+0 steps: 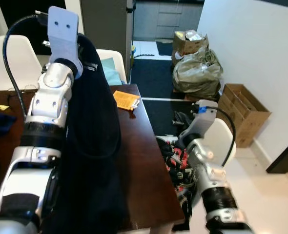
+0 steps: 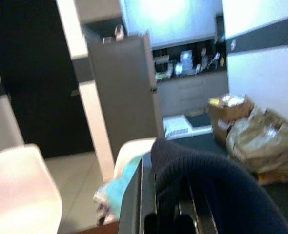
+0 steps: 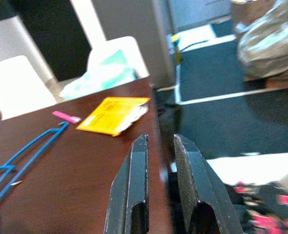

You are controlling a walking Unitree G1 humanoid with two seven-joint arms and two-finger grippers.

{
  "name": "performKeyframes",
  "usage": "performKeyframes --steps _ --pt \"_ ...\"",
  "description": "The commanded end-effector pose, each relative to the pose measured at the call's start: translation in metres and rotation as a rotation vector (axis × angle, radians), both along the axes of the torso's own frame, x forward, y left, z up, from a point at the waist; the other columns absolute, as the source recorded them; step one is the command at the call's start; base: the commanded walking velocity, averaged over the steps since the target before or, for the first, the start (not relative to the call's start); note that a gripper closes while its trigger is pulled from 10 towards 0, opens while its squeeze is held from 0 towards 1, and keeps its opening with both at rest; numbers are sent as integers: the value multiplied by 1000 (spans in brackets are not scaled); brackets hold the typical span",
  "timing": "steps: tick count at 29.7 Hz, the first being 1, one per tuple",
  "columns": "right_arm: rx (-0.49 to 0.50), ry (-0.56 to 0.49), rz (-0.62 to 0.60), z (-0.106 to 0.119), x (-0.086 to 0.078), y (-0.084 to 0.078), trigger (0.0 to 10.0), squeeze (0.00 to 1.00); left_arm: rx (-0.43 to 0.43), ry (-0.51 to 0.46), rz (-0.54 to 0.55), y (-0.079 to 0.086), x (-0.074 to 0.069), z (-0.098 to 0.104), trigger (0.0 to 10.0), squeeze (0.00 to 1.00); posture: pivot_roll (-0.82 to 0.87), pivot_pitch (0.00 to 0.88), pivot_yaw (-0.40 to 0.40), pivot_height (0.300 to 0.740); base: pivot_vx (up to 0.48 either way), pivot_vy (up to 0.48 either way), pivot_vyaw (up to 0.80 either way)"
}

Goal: Hang hanger

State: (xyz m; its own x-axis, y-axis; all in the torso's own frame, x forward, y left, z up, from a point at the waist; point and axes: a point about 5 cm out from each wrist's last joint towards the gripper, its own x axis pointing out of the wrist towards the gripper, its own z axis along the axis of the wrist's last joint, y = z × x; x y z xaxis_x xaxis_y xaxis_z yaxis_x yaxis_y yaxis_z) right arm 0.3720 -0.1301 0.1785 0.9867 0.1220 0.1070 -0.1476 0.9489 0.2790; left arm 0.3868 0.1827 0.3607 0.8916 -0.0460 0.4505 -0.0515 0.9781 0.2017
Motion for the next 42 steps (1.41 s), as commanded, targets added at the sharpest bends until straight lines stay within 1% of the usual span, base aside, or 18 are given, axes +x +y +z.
performKeyframes --steps 1,4,6,8,12,13,18,20,23,24,26,28,31,34,35,37,41,42 --pt "-3 16 3 -4 0 1 10000 0 85 -1 -118 -18 -1 -3 10000 0 111 52 -40 740 0 0 0" --pt "-3 16 4 -4 0 1 10000 0 197 19 -226 -38 -3 -14 10000 0 110 56 -41 740 0 0 0" --pt "-3 20 2 -5 0 0 10000 0 502 105 -427 -71 -10 -49 10000 0 112 56 -42 740 0 0 0" --pt "-4 25 0 -6 0 0 10000 0 677 177 -492 -81 -13 -74 10000 0 111 59 -42 740 0 0 0" --pt "-3 28 -2 -7 0 0 10000 0 790 190 -434 -78 -9 -82 10000 0 109 62 -42 740 0 0 0" --pt "-3 28 -2 -7 0 1 10000 0 829 198 -329 -67 2 -77 10000 0 107 64 -46 740 0 0 0" --pt "-6 28 -2 -6 2 1 10000 0 883 206 -144 -45 17 -65 10000 0 108 64 -50 740 0 0 0" --pt "-10 25 -4 -3 4 0 10000 0 900 90 261 -8 28 -21 10000 0 109 64 -59 740 0 0 0" --pt "-12 21 -7 -1 6 -1 10000 0 891 -74 477 5 23 15 10000 0 107 64 -60 740 0 0 0" --pt "-11 19 -13 -1 6 -1 10000 0 905 -233 560 0 15 39 10000 0 103 63 -60 740 0 0 0" --pt "-10 17 -27 0 6 -4 10000 0 927 -468 629 -17 2 70 10000 0 103 64 -61 740 0 0 0" --pt "-7 17 -39 0 6 -6 10000 0 948 -615 629 -36 -7 84 10000 0 103 64 -59 740 0 0 0" --pt "-4 17 -45 -2 5 -6 10000 0 946 -706 578 -54 -9 84 10000 0 99 67 -51 740 0 0 0" --pt "-2 19 -47 -3 4 -6 10000 0 1039 -360 257 -72 19 28 10000 0 99 68 -47 740 0 0 0" --pt "-2 19 -47 -3 4 -6 10000 0 1039 -360 257 -72 19 28 10000 0 99 68 -47 740 0 0 0" --pt "-3 21 -45 -5 3 -6 10000 0 1074 -175 131 -73 28 -7 10000 0 100 70 -45 740 0 0 0" --pt "-6 25 -42 -6 2 -6 10000 0 1117 -57 25 -71 31 -43 10000 0 99 72 -42 740 0 0 0" --pt "-7 26 -44 -7 2 -6 10000 0 1073 -33 -59 -75 29 -53 10000 0 101 76 -42 740 0 0 0"
